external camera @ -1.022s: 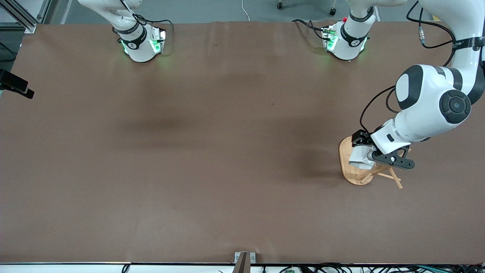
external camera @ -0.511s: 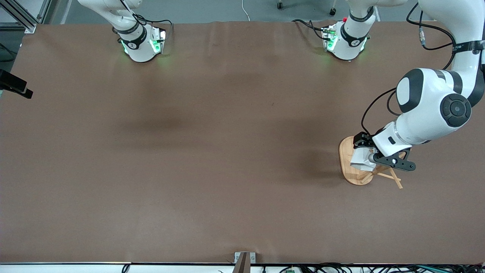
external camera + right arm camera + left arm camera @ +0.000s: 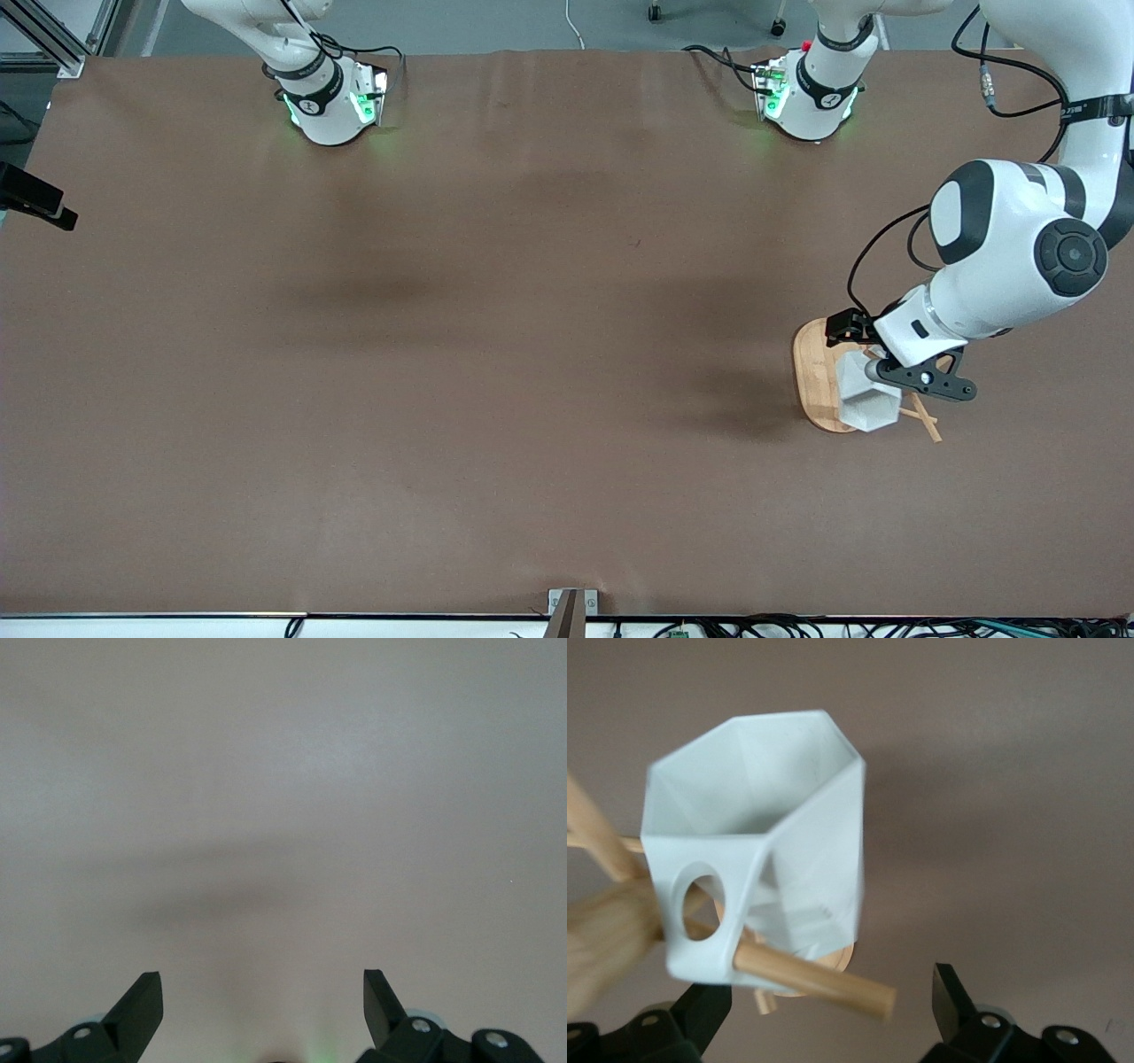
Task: Hang cup on rack
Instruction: 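Open the left gripper and raise it away from the rack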
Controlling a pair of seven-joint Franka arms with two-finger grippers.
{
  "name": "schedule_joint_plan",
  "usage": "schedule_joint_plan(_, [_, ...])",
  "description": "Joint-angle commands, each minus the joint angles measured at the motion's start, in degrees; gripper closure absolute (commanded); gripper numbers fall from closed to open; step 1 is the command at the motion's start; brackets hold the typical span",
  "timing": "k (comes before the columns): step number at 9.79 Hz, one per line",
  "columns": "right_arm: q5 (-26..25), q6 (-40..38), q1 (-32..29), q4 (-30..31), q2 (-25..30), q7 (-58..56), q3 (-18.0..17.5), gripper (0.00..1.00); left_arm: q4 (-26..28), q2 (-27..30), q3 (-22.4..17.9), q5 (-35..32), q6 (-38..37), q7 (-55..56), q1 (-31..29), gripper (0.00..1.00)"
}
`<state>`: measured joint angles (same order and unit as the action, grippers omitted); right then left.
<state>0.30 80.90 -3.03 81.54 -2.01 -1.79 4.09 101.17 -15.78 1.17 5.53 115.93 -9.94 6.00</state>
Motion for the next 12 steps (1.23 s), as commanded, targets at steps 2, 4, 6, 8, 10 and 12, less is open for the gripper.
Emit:
schedule_joint_plan(2, [-1.09,-0.56,0.39,-0.77,-0.01,-0.50,0.22,0.00,-2.90,3.81,-0.64,0.18,-9.02,4.37,0.33,0.00])
schedule_joint_plan(4, [-1.00,-0.56,0.30,-0.68,-0.01,-0.50,0.22,0.00,-2.99,8.99,0.15,-0.08,-13.95,10.61,0.33,0.00])
schedule_joint_plan(6, [-1.00,-0.48,0.30,-0.68,-0.01,-0.50,0.22,0.00,-3.78,12.86,0.85,-0.25,-18.87,12.04,-1.50,0.00])
schedule_joint_plan(8, [-1.00,-0.48,0.30,-0.68,-0.01,-0.50,0.22,0.00,-4.57,16.20,3.13,-4.10,-21.61,12.22,-3.01,0.00])
schedule_joint_plan(10, [-1.00,-0.48,0.21,-0.68,-0.01,-0.50,0.22,0.00,-6.67,17.71,3.49,-6.23,-22.75,11.26,-3.10,0.00])
schedule_joint_plan(12, [-0.91,-0.56,0.21,-0.68,-0.01,-0.50,0.22,0.00,-8.70,17.80,4.01,-6.23,-25.83,11.34,-3.97,0.00])
